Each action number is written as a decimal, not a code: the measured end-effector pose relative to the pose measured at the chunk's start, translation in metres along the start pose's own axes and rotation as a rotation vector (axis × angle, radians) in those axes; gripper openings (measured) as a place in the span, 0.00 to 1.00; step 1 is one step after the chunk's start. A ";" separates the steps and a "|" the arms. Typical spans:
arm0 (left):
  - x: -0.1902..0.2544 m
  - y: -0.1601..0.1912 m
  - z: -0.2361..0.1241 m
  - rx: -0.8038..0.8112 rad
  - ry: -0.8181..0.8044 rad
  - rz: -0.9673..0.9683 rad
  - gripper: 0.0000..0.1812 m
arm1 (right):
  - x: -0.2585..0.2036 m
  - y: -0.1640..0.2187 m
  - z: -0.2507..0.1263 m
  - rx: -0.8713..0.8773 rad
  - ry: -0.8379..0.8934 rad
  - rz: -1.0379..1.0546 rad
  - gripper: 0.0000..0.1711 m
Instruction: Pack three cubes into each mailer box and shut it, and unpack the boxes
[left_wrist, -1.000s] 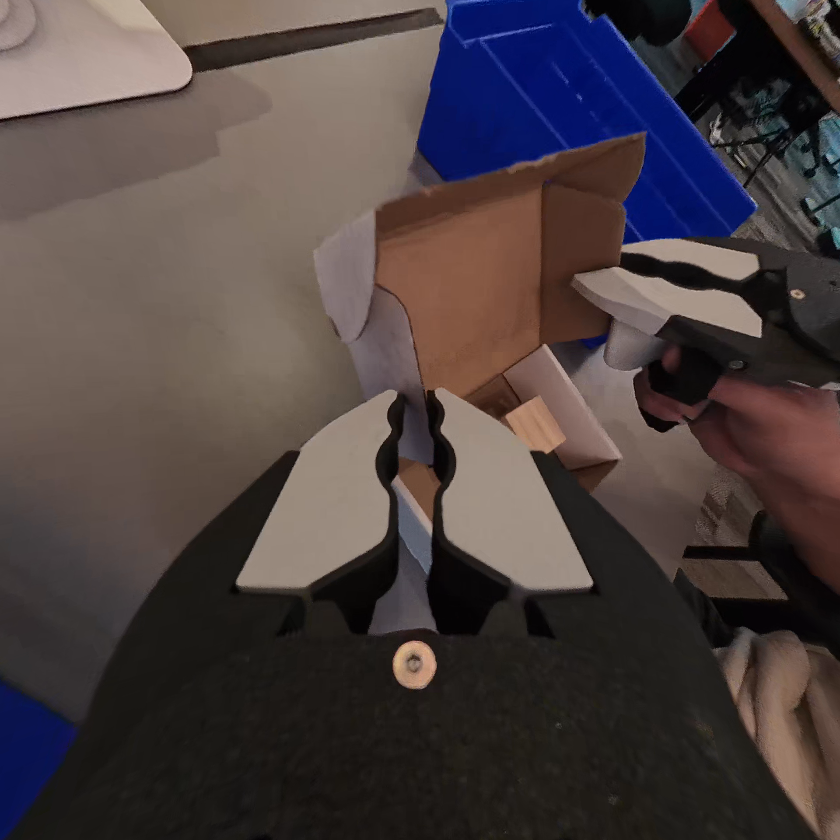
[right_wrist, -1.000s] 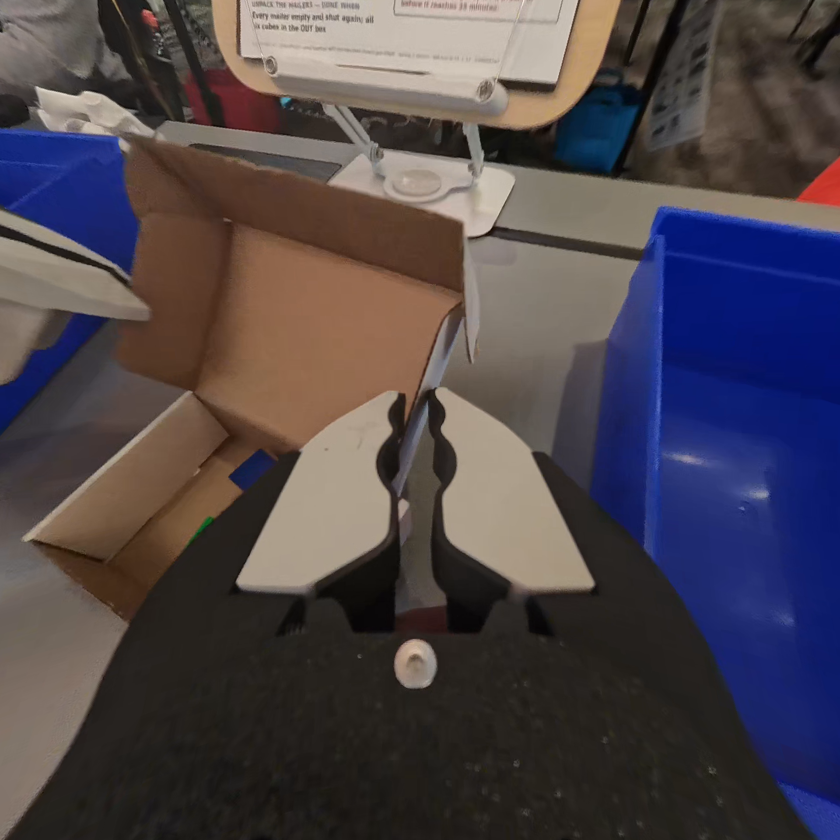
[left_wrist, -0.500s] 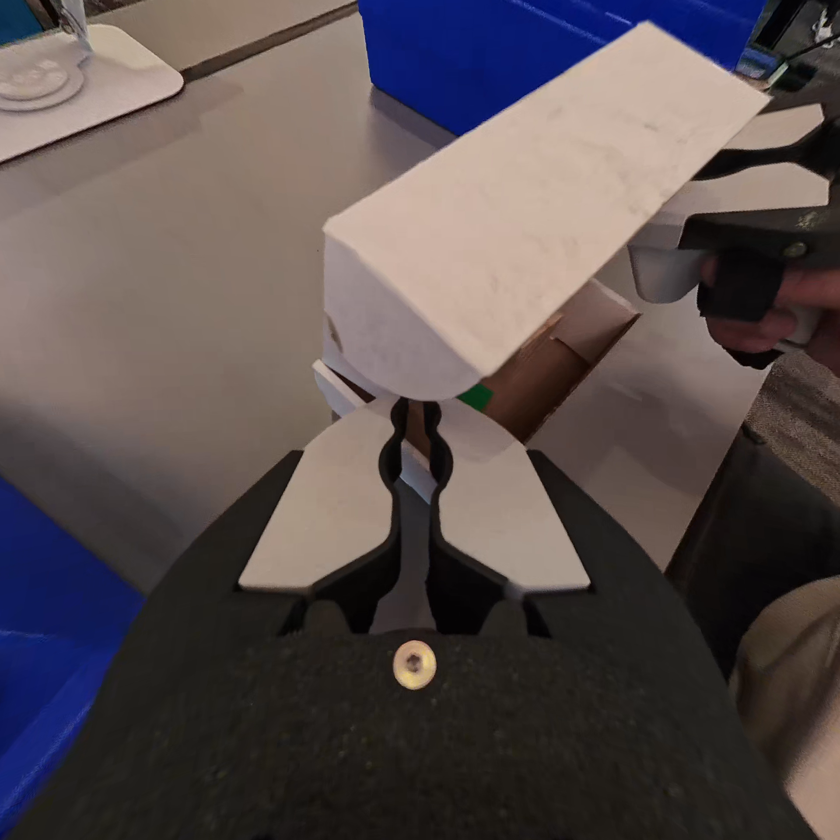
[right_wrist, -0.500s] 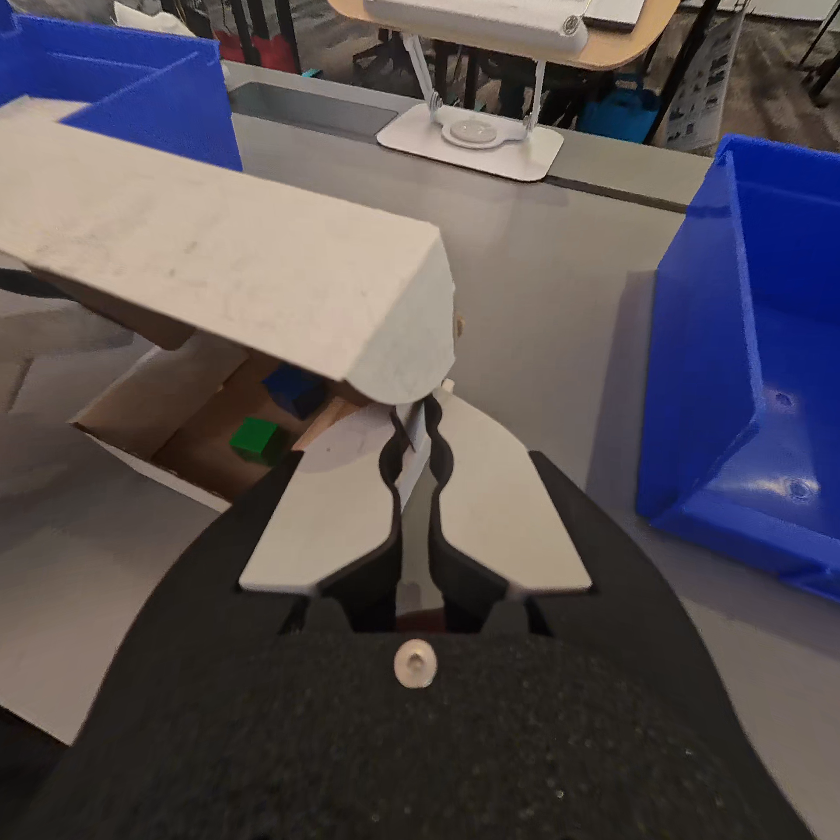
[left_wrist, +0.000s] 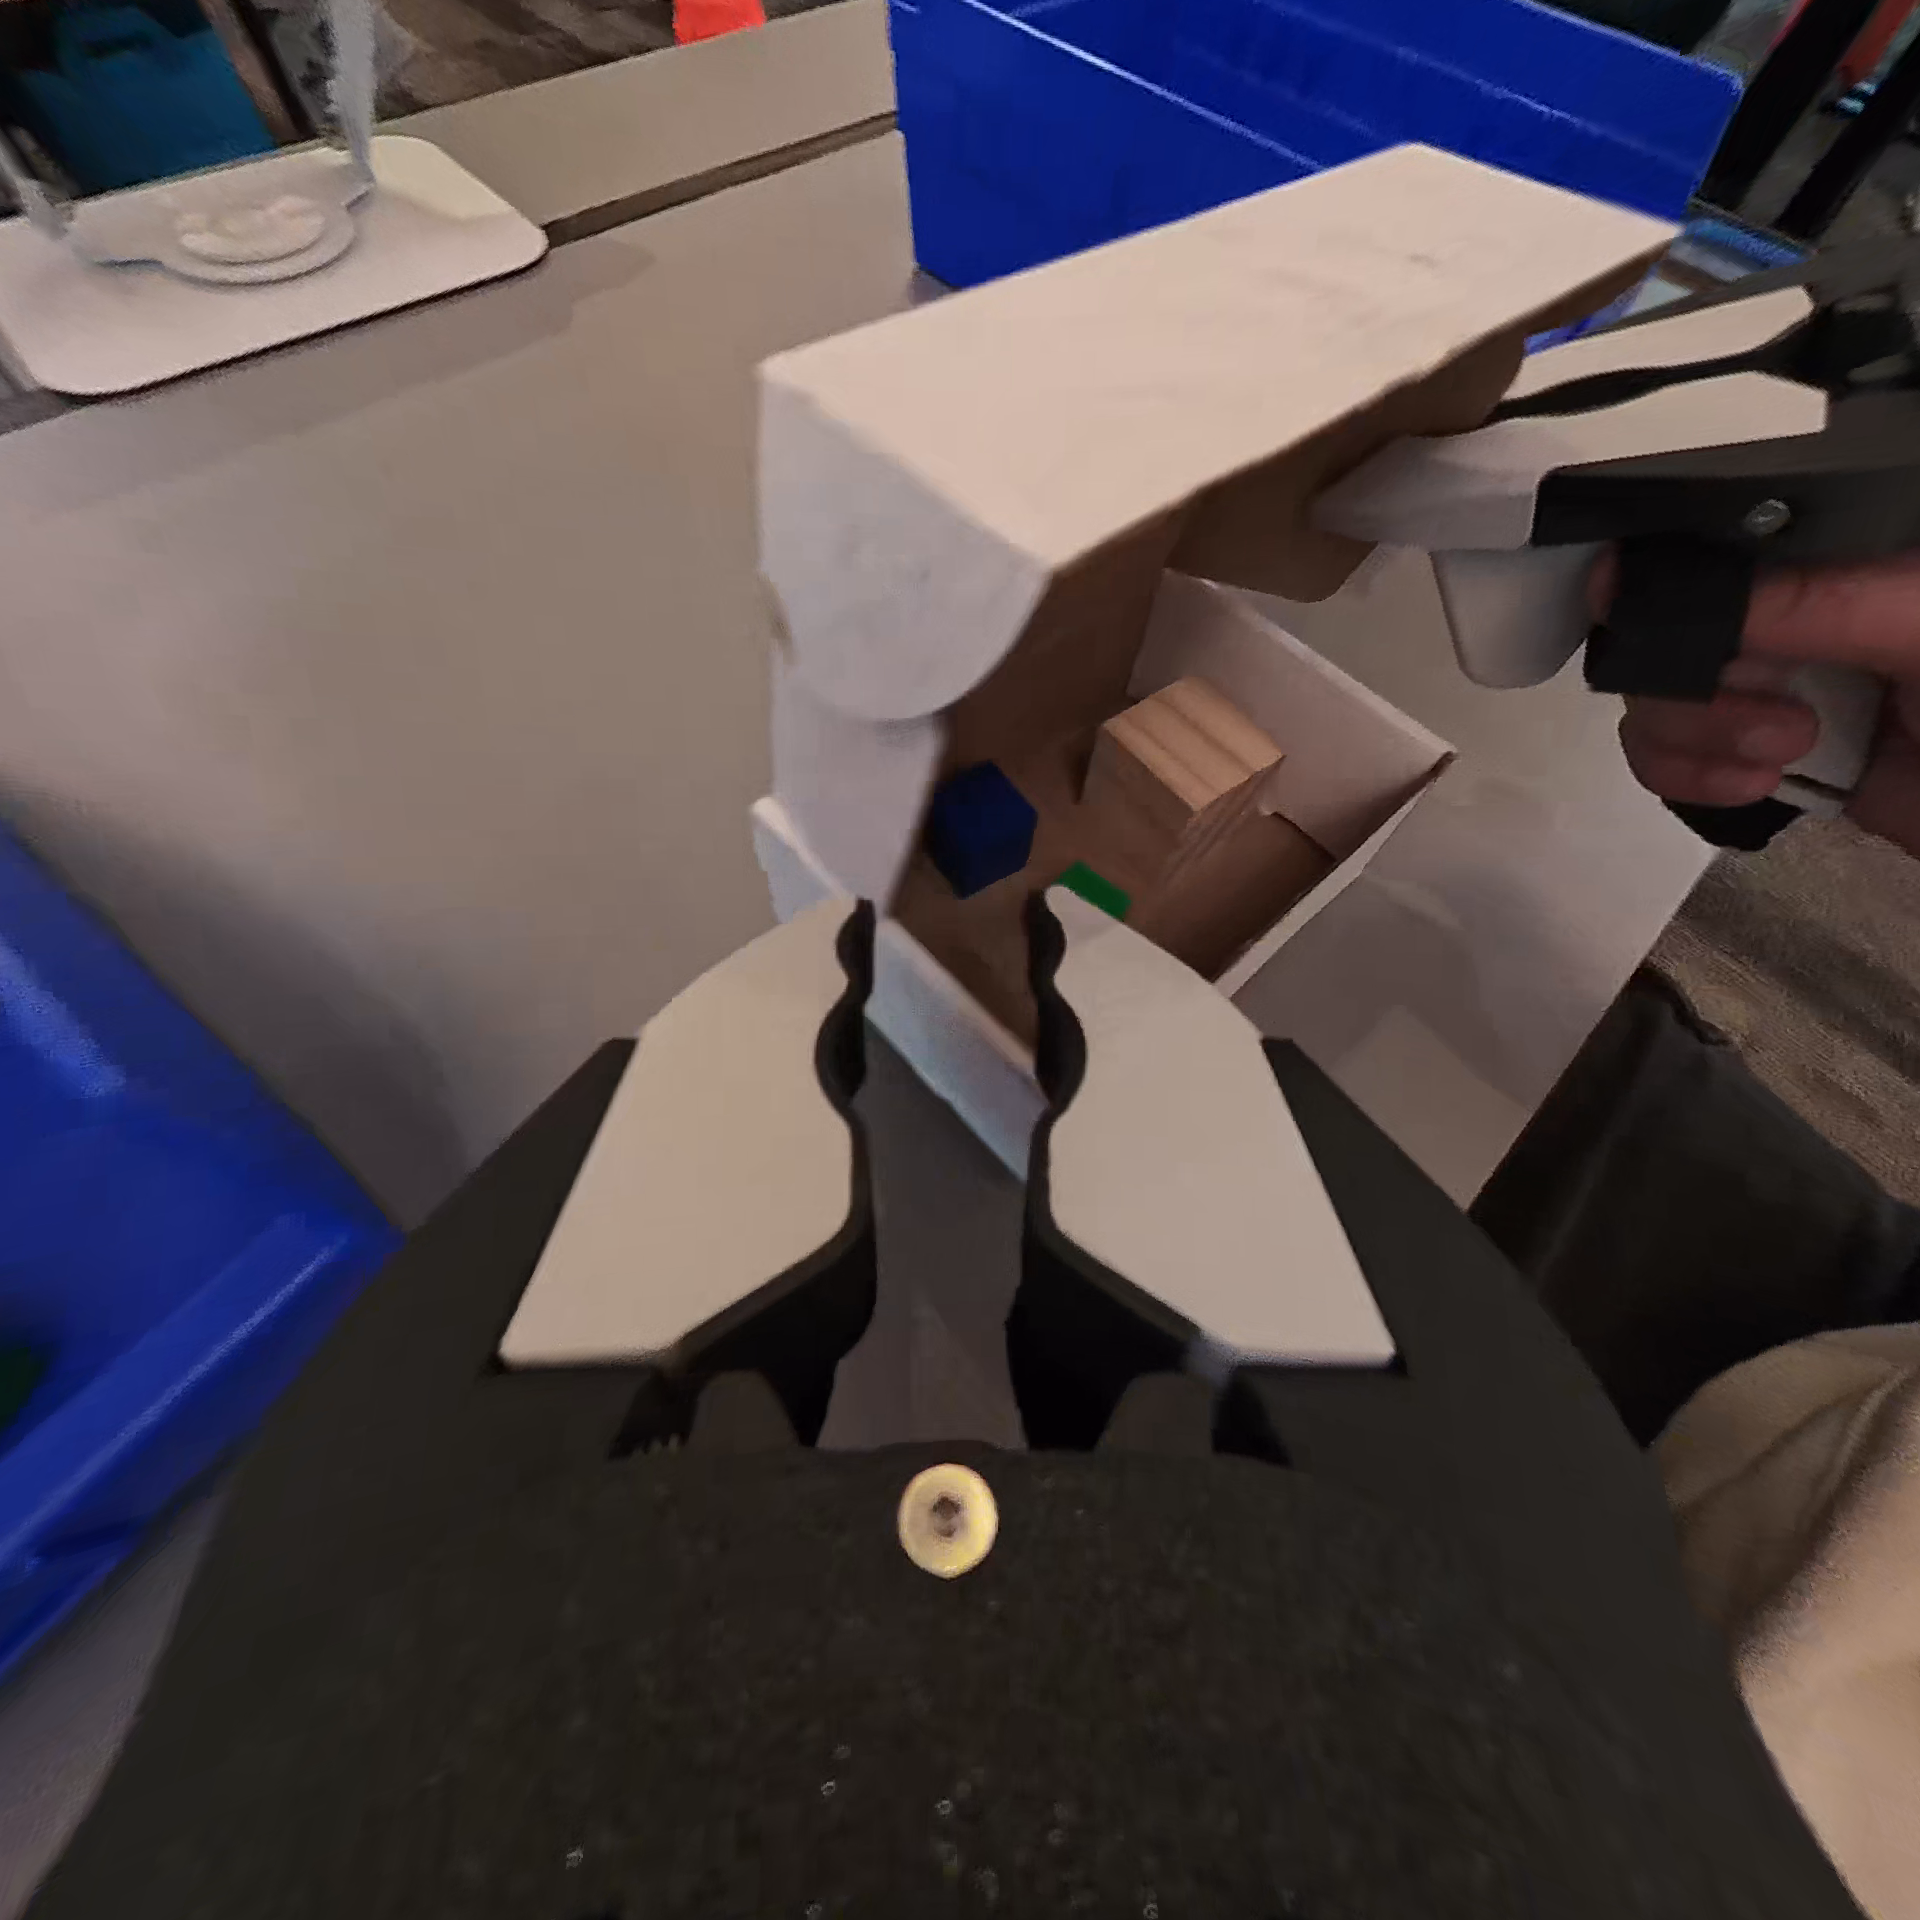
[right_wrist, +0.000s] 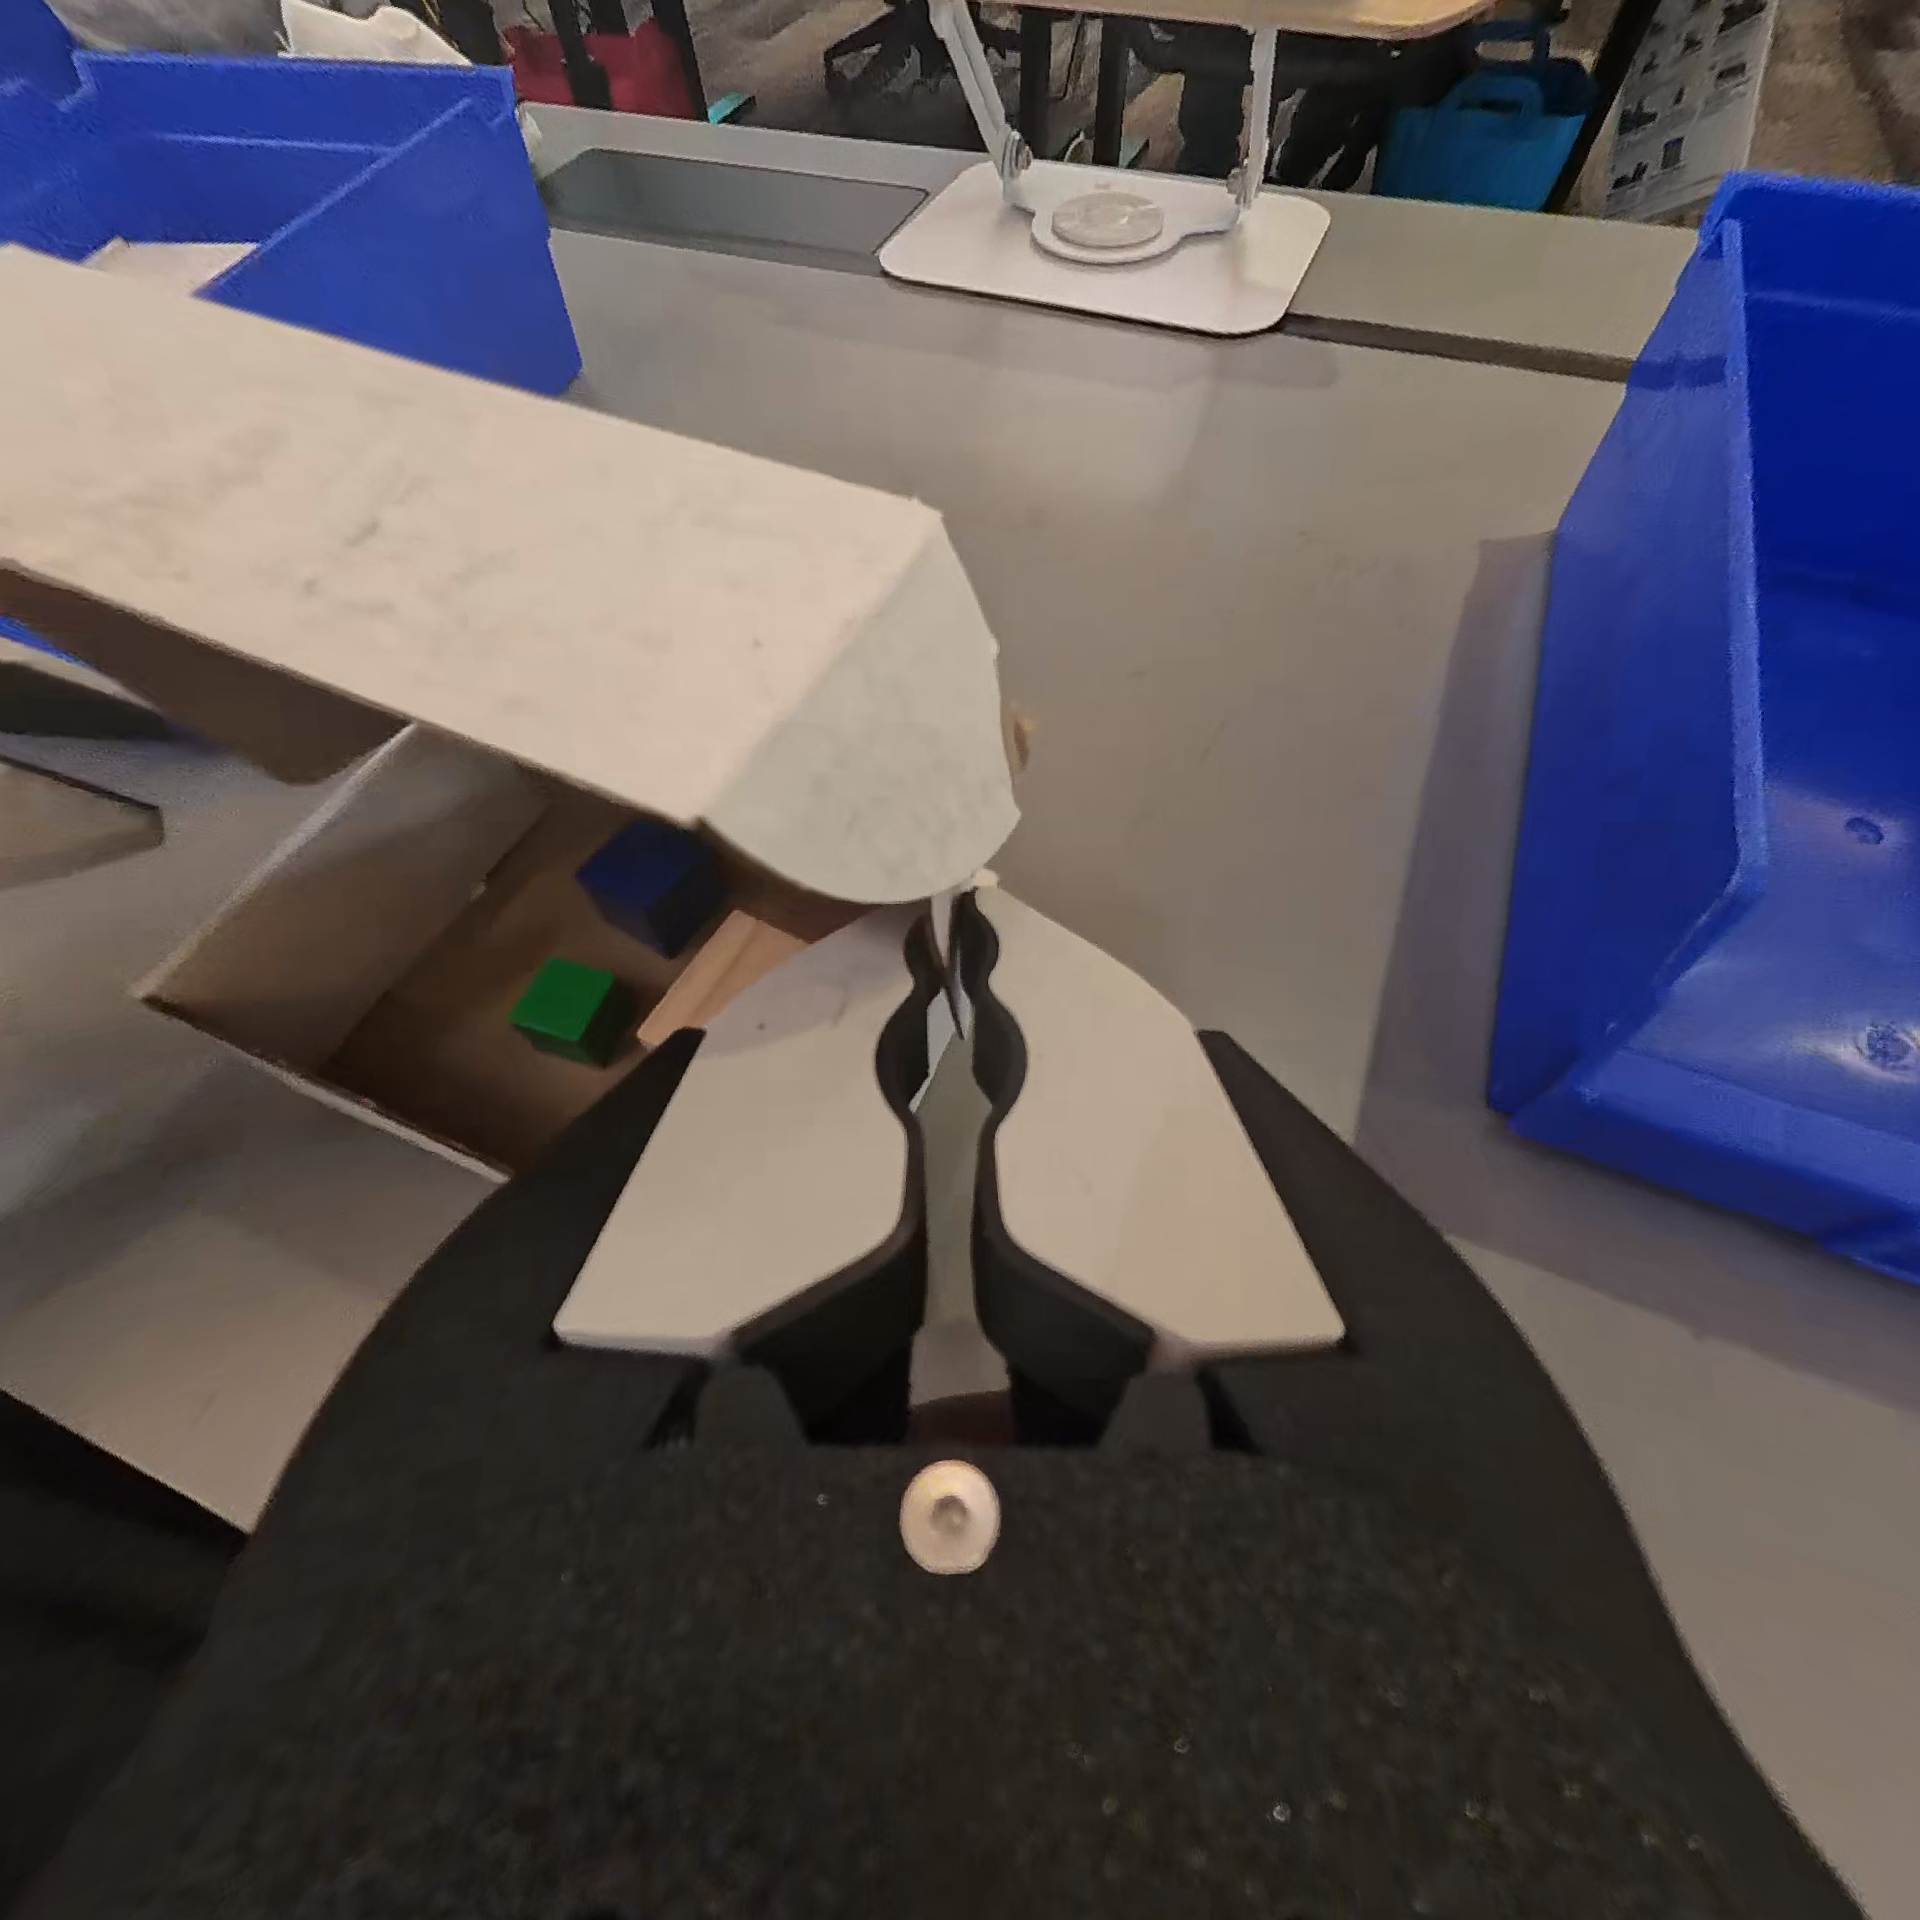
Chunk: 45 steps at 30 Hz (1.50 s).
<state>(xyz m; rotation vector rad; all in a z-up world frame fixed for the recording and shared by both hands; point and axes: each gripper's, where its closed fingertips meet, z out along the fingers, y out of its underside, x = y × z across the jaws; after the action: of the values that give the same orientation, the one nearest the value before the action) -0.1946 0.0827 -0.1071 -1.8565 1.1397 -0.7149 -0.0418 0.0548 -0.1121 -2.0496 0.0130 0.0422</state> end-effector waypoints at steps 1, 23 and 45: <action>-0.005 0.001 -0.003 0.006 -0.029 -0.004 0.17 | 0.000 -0.001 0.000 0.001 0.001 -0.011 0.01; 0.020 0.027 0.024 -0.083 -0.001 0.040 0.06 | -0.024 0.016 0.000 0.008 0.027 -0.048 0.04; 0.007 0.020 0.017 -0.060 -0.098 0.067 0.16 | -0.027 0.016 -0.010 -0.055 -0.076 -0.056 0.11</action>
<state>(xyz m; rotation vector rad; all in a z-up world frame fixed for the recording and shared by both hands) -0.1874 0.0774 -0.1327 -1.8733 1.1651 -0.5515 -0.0689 0.0385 -0.1205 -2.1008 -0.0938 0.0863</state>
